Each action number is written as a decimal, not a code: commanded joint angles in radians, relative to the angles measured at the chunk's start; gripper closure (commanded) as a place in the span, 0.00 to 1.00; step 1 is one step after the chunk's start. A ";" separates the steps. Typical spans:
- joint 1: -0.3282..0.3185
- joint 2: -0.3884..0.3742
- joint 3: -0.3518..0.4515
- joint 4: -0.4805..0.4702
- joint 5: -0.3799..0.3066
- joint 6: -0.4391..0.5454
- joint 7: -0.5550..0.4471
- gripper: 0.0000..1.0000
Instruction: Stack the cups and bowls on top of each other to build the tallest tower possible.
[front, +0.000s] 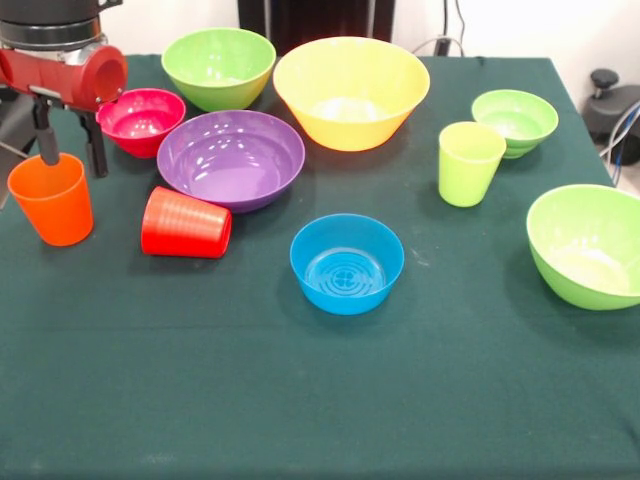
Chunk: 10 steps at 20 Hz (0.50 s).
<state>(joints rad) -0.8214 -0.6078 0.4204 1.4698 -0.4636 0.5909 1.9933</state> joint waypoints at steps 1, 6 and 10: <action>-0.019 0.068 0.074 0.047 -0.117 0.057 -0.321 0.00; -0.041 0.078 0.085 0.044 -0.135 0.053 -0.333 0.00; -0.042 0.093 0.093 0.048 -0.151 0.038 -0.307 0.00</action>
<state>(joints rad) -0.8761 -0.5845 0.4520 1.4701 -0.5107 0.5909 1.9933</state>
